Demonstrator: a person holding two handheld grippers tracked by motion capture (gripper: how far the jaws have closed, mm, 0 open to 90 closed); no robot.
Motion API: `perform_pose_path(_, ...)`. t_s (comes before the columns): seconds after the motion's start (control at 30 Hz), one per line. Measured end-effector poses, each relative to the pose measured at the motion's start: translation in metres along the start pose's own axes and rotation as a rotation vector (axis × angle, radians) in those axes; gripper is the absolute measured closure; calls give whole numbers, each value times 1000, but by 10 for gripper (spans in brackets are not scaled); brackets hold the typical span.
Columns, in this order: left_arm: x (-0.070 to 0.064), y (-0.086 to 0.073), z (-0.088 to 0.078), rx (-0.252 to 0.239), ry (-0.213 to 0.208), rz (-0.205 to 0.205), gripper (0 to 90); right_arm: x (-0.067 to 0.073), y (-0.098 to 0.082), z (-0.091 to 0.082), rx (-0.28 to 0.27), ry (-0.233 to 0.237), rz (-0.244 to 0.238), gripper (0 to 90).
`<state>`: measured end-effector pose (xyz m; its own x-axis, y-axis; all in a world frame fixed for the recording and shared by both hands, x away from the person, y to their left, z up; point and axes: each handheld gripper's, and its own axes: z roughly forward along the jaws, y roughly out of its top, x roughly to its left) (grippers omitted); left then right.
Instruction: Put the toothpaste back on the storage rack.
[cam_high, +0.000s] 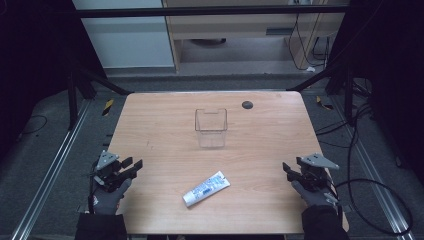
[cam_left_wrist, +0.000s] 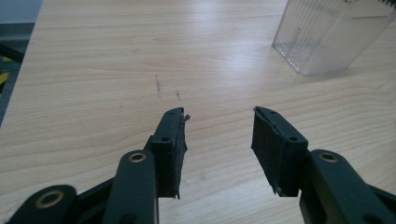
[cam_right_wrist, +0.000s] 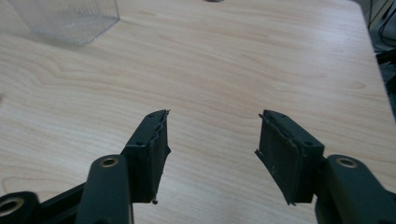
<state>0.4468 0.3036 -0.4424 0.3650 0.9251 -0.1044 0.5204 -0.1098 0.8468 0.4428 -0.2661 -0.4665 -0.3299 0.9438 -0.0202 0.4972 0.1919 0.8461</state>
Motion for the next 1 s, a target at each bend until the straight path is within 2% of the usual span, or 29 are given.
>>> perform_pose_path(0.23,-11,4,-3,14,-28,26,500,3,-1,0,10,2,2,372)
perform_pose_path(0.37,-19,8,-5,23,-54,50,480,6,-1,4,38,16,-3,362)
perform_pose_path(0.4,-24,10,-5,21,-77,51,475,7,-1,5,40,18,-8,357)
perform_pose_path(0.57,-35,14,-4,37,-119,76,444,8,-1,5,42,14,-12,345)
perform_pose_path(0.73,-54,20,-1,73,-172,128,420,6,-1,6,43,11,-10,335)
perform_pose_path(0.77,-54,20,-1,73,-172,128,414,6,-1,6,46,16,-7,334)
perform_pose_path(0.8,-60,22,1,86,-186,149,407,6,0,6,48,21,-7,334)
perform_pose_path(0.87,-63,23,2,93,-193,157,398,7,0,7,49,21,-10,333)
perform_pose_path(0.93,-70,25,5,114,-207,185,391,7,1,7,49,19,-9,331)
perform_pose_path(1.0,-72,26,7,124,-214,190,391,7,1,7,50,19,-7,330)
